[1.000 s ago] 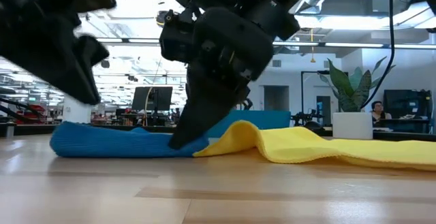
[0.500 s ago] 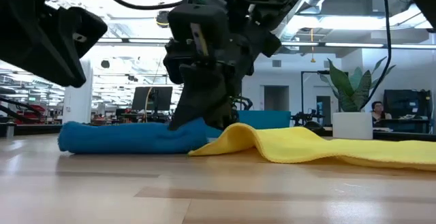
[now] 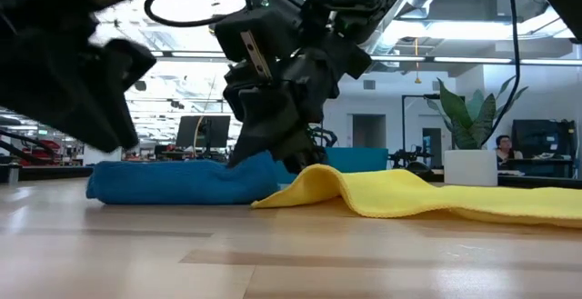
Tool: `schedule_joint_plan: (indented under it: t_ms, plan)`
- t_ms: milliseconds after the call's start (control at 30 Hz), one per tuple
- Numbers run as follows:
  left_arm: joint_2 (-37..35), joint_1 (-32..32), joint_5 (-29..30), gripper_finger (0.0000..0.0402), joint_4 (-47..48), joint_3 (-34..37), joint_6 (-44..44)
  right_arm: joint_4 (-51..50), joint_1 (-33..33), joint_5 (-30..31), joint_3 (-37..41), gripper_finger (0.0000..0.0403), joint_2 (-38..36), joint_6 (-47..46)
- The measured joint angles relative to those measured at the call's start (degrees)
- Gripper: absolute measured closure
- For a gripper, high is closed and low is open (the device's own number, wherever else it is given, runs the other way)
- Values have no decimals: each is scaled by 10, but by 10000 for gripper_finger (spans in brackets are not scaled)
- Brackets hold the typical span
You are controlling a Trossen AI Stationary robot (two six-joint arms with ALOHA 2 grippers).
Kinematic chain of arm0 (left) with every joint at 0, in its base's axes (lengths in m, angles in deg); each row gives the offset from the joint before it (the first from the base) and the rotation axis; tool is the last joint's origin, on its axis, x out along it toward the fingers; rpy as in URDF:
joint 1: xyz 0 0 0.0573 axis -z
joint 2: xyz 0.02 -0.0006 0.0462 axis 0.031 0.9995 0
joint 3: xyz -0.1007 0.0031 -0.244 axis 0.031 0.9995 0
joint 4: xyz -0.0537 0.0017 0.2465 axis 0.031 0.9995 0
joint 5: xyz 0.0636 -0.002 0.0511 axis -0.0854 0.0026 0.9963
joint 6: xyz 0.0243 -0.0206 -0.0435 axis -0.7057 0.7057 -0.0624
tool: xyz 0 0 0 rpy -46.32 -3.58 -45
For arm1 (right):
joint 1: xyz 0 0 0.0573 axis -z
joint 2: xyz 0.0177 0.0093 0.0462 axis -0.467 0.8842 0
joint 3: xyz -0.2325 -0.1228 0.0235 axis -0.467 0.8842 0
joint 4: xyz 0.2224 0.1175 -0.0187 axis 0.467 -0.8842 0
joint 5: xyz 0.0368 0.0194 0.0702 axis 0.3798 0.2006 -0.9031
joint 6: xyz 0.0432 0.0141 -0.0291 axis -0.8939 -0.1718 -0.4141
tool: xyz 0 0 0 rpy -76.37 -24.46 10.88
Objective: Roll microfiber towels into tight, uniform cylinder then place into a basket
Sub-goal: Roll the blue microfiber cloth
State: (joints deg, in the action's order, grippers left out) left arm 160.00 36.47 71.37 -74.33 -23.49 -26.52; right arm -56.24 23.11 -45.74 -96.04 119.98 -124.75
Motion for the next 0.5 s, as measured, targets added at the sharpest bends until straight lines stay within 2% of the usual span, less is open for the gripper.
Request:
schedule_joint_plan:
  t_ms: [233,500]
  plan:
    - [16,-14,1,269,0,0,0,-6,4,7,0,384,0,-11]
    - [15,-31,7,267,21,0,3,-5,4,4,0,383,0,-11]
